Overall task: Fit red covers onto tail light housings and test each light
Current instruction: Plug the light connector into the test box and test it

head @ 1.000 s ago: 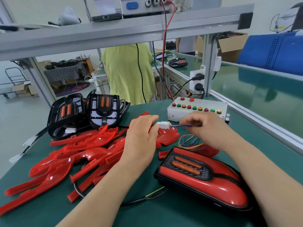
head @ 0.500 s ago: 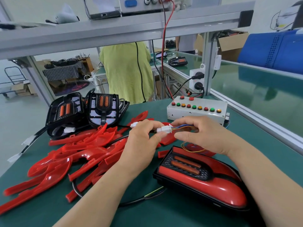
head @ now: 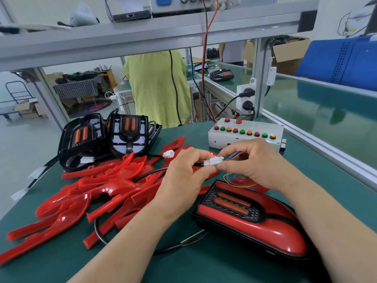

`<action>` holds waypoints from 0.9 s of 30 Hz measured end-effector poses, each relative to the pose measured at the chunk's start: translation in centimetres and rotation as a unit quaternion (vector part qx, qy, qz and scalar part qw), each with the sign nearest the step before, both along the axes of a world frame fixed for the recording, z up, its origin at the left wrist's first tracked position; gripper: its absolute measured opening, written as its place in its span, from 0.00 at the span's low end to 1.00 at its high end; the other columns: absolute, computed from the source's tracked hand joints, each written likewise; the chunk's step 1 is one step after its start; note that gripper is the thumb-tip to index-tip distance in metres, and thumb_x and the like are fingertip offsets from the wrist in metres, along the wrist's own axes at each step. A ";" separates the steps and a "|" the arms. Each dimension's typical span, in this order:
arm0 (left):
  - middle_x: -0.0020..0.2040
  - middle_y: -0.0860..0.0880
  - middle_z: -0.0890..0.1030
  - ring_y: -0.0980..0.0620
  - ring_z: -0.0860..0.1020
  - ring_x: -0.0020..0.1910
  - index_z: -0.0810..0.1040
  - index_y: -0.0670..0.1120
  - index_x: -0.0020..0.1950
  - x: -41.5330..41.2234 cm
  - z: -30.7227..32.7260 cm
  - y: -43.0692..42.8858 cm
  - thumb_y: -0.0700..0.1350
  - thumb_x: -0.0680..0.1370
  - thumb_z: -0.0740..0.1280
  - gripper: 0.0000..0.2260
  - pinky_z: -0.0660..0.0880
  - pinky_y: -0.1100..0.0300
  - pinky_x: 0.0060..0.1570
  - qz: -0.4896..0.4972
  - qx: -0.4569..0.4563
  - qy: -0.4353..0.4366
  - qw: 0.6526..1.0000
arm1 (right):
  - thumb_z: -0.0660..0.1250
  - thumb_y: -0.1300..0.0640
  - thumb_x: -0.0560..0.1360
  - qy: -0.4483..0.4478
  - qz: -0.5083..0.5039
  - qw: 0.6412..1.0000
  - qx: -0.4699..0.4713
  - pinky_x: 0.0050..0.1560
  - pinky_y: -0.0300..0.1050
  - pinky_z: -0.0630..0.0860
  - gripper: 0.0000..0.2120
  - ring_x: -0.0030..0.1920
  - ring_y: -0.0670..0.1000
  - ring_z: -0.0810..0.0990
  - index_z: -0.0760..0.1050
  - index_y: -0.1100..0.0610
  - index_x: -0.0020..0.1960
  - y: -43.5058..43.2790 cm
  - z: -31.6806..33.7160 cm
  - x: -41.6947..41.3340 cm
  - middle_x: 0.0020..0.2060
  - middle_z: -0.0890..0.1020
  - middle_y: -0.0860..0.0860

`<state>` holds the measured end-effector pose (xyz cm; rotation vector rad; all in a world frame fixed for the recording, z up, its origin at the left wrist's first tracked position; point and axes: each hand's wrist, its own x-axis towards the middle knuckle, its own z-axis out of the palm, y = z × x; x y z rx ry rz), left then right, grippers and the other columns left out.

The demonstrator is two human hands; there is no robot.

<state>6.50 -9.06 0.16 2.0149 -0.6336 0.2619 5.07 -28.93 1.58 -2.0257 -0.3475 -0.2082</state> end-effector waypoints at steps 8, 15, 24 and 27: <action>0.47 0.58 0.81 0.62 0.76 0.51 0.81 0.56 0.48 0.1 0.5 0.0 0.44 0.75 0.73 0.07 0.69 0.72 0.49 -0.012 -0.001 -0.001 1.000 | 0.76 0.41 0.65 -0.009 0.004 1.000 -0.008 0.29 0.31 0.66 0.09 0.27 0.41 0.69 0.85 0.41 0.43 -0.5 0.2 -0.1 0.27 0.79 0.46; 0.47 0.58 0.80 0.60 0.77 0.50 0.81 0.55 0.49 0.3 0.2 -0.1 0.45 0.75 0.73 0.06 0.72 0.63 0.54 -0.021 0.007 0.012 1.000 | 0.79 0.49 0.67 -0.007 0.001 1.000 -0.015 0.31 0.32 0.68 0.05 0.28 0.41 0.71 0.85 0.43 0.41 -0.7 0.3 -0.2 0.29 0.80 0.47; 0.49 0.57 0.79 0.60 0.75 0.53 0.80 0.54 0.50 0.6 0.0 -0.7 0.47 0.76 0.72 0.04 0.68 0.70 0.53 -0.024 0.046 0.013 0.999 | 0.79 0.56 0.69 -0.007 -0.006 0.999 -0.053 0.29 0.27 0.66 0.04 0.26 0.38 0.72 0.85 0.49 0.41 -1.1 0.6 -0.2 0.28 0.81 0.44; 0.49 0.56 0.79 0.58 0.75 0.54 0.80 0.53 0.52 1.0 0.0 -0.9 0.47 0.77 0.71 0.05 0.70 0.64 0.56 -0.044 0.064 0.004 0.997 | 0.79 0.54 0.69 -0.007 -0.014 0.999 -0.051 0.31 0.28 0.69 0.04 0.29 0.38 0.74 0.85 0.46 0.40 -1.4 0.4 0.0 0.31 0.83 0.43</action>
